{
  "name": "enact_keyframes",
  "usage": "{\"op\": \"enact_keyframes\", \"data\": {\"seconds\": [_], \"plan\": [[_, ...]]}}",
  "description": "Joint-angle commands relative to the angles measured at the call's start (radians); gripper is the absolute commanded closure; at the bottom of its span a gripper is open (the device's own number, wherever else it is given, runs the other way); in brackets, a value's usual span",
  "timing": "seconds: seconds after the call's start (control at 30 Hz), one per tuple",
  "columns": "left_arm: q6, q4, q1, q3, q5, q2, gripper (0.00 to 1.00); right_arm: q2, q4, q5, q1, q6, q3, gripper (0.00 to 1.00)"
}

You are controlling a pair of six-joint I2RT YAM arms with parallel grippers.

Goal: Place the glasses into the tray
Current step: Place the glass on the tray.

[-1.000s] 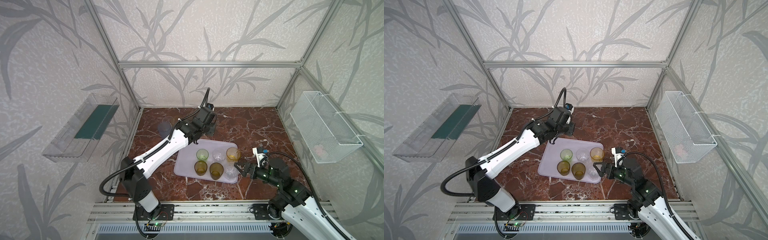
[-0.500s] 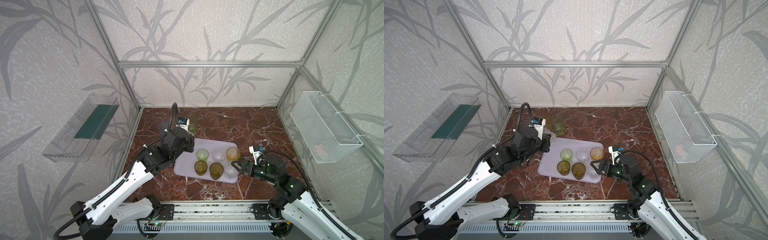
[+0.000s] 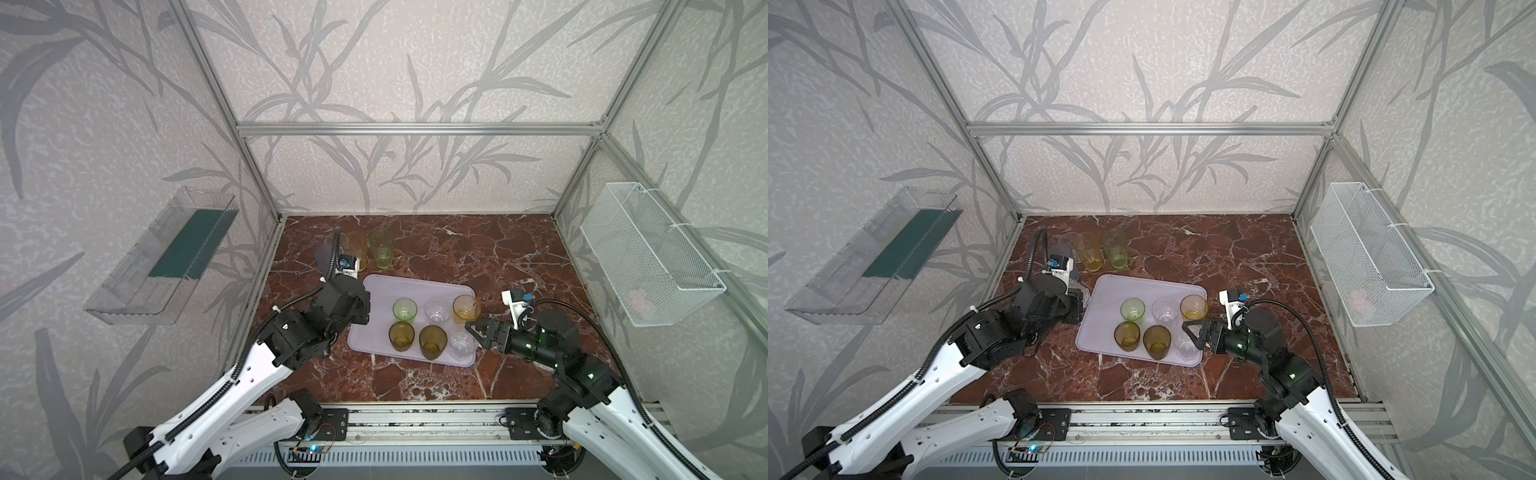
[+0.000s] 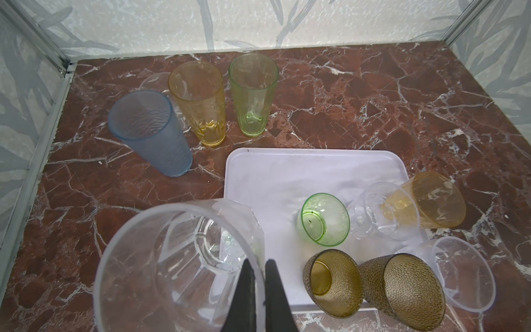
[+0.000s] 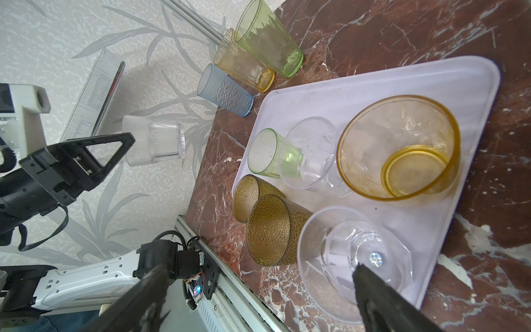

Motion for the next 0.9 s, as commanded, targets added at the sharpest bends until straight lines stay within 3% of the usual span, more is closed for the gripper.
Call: {"op": "enact_keyframes", "data": {"seconds": [0.0,0.27,0.87], "plan": [[-0.017,0.002,-0.001,-0.033,-0.057,0.003,1.0,-0.028,0.015,-0.029,-0.007,-0.003,0.019,0.01],[-0.025,0.089,0.003,-0.092,-0.028,0.101,1.0,-0.103,-0.012,-0.04,-0.006,0.015,0.023,0.01],[-0.031,0.231,0.033,-0.068,0.097,0.402,1.0,-0.187,-0.074,-0.017,-0.007,0.023,-0.008,0.01]]}}
